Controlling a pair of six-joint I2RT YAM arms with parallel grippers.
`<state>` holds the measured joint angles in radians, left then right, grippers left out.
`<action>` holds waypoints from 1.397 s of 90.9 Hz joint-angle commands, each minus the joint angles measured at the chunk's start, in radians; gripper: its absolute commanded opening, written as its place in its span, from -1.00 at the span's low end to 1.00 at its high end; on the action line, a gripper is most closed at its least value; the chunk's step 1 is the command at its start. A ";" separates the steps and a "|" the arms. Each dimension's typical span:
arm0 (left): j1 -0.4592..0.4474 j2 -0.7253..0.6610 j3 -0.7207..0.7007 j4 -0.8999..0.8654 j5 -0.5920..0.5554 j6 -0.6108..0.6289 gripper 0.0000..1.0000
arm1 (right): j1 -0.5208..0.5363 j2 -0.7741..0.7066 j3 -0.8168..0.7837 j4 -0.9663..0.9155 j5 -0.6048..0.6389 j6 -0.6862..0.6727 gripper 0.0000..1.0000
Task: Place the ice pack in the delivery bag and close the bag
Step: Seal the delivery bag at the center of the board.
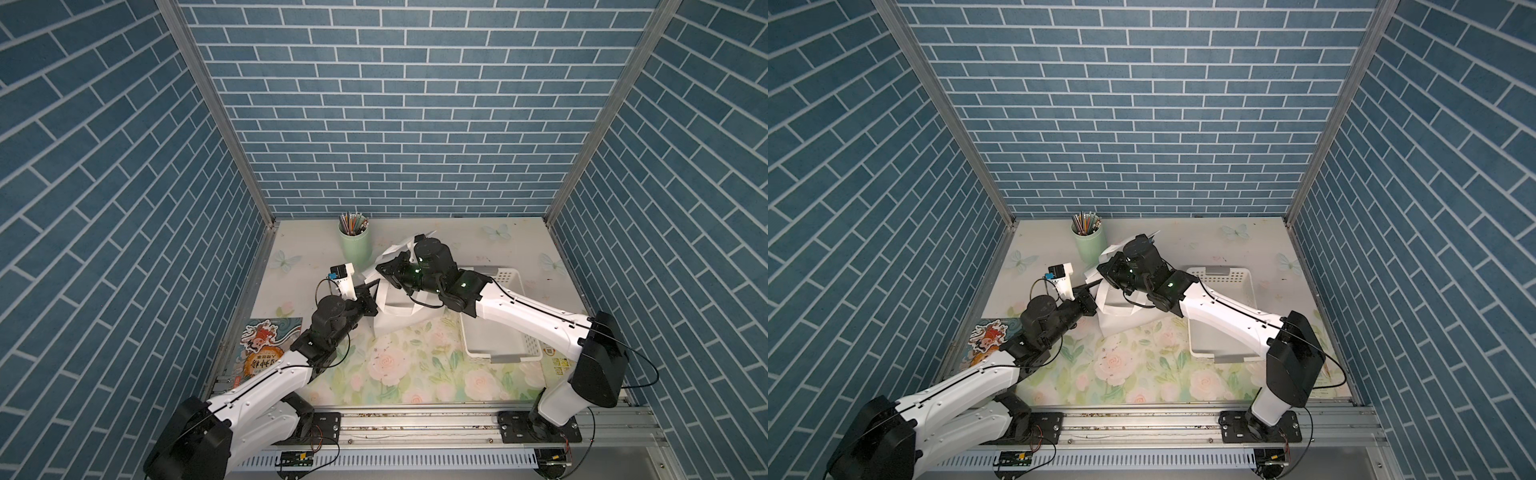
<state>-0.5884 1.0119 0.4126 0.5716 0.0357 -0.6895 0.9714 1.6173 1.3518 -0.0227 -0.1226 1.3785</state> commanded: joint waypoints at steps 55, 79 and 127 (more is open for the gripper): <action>0.028 0.039 0.035 -0.051 -0.028 -0.065 -0.76 | 0.026 -0.060 -0.122 0.042 0.059 -0.046 -1.00; 0.029 0.021 0.024 -0.028 0.035 -0.063 -0.58 | 0.022 -0.029 -0.151 0.077 0.067 -0.053 -1.00; 0.037 -0.107 -0.032 -0.153 -0.010 -0.047 -0.33 | -0.003 -0.024 -0.195 0.135 0.067 -0.065 -1.00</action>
<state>-0.5583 0.9401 0.4042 0.4652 0.0452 -0.7490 0.9741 1.5791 1.1854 0.1326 -0.0658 1.3586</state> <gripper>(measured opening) 0.338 0.054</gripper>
